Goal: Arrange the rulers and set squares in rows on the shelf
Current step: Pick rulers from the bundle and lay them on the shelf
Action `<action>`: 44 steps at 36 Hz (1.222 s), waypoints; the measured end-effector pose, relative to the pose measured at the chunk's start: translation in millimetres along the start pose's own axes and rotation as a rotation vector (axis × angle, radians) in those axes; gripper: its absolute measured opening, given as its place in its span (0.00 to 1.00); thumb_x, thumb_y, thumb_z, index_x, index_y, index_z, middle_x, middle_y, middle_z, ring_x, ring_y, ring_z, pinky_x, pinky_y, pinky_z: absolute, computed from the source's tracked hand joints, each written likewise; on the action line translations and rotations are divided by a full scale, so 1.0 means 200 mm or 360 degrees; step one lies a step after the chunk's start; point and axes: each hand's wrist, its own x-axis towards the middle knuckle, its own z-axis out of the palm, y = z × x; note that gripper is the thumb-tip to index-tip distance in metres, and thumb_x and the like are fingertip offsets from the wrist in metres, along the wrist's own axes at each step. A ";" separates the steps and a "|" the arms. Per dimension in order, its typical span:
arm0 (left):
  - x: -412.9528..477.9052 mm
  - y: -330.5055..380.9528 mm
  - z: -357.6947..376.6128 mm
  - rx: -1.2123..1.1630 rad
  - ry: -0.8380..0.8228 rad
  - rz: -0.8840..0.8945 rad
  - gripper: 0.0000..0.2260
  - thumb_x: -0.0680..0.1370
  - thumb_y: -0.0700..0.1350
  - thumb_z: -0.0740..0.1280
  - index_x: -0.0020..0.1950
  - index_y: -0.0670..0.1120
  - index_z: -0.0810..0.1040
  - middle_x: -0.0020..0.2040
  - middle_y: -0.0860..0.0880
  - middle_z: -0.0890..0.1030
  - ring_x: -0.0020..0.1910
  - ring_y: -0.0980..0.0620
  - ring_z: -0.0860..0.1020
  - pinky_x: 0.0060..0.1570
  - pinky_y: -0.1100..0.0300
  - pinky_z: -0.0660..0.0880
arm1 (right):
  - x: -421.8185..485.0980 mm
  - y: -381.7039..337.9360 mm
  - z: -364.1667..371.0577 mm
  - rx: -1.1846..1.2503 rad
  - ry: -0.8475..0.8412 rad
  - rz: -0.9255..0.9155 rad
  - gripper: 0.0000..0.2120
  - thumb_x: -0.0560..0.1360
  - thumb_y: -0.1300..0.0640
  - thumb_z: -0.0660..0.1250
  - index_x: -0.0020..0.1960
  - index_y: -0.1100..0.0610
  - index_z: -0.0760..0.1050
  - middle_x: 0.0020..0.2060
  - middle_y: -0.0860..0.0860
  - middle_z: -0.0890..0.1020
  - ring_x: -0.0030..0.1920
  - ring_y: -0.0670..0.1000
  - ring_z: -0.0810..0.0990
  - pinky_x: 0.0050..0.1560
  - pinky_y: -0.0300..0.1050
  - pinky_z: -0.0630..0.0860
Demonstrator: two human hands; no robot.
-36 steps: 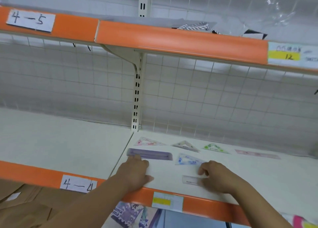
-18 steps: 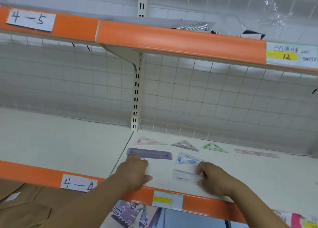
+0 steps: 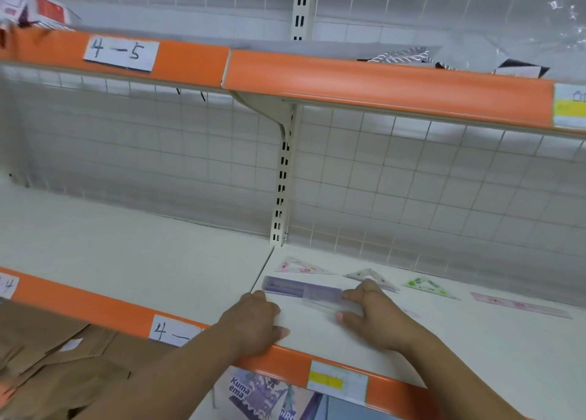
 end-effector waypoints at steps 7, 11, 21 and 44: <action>0.00 -0.01 0.05 -0.0031 0.0059 -0.0016 0.19 0.80 0.56 0.59 0.63 0.45 0.74 0.61 0.43 0.70 0.64 0.45 0.69 0.64 0.51 0.69 | 0.15 -0.08 0.04 -0.0243 0.0066 -0.0063 0.13 0.78 0.48 0.63 0.61 0.49 0.74 0.47 0.50 0.66 0.57 0.56 0.72 0.56 0.44 0.70; 0.00 0.00 0.06 -0.0011 0.0093 -0.0010 0.18 0.81 0.53 0.56 0.64 0.44 0.73 0.61 0.42 0.70 0.63 0.44 0.69 0.63 0.50 0.69 | 0.24 -0.13 0.08 -0.0272 0.0126 -0.0022 0.20 0.78 0.47 0.62 0.68 0.48 0.71 0.55 0.55 0.71 0.61 0.56 0.70 0.62 0.46 0.68; -0.01 0.00 0.07 0.0020 0.0112 0.0009 0.18 0.82 0.50 0.54 0.67 0.44 0.72 0.63 0.42 0.69 0.64 0.43 0.67 0.64 0.48 0.68 | 0.41 -0.21 0.15 -0.0291 0.0120 -0.0056 0.20 0.77 0.45 0.63 0.68 0.47 0.71 0.60 0.54 0.71 0.63 0.57 0.67 0.63 0.48 0.67; -0.03 0.01 0.04 0.0032 0.0085 -0.0001 0.18 0.82 0.51 0.55 0.68 0.45 0.70 0.63 0.43 0.68 0.65 0.45 0.65 0.63 0.49 0.68 | 0.42 -0.19 0.17 -0.0313 -0.0079 -0.0085 0.19 0.78 0.49 0.60 0.67 0.51 0.69 0.60 0.54 0.72 0.63 0.57 0.71 0.63 0.47 0.68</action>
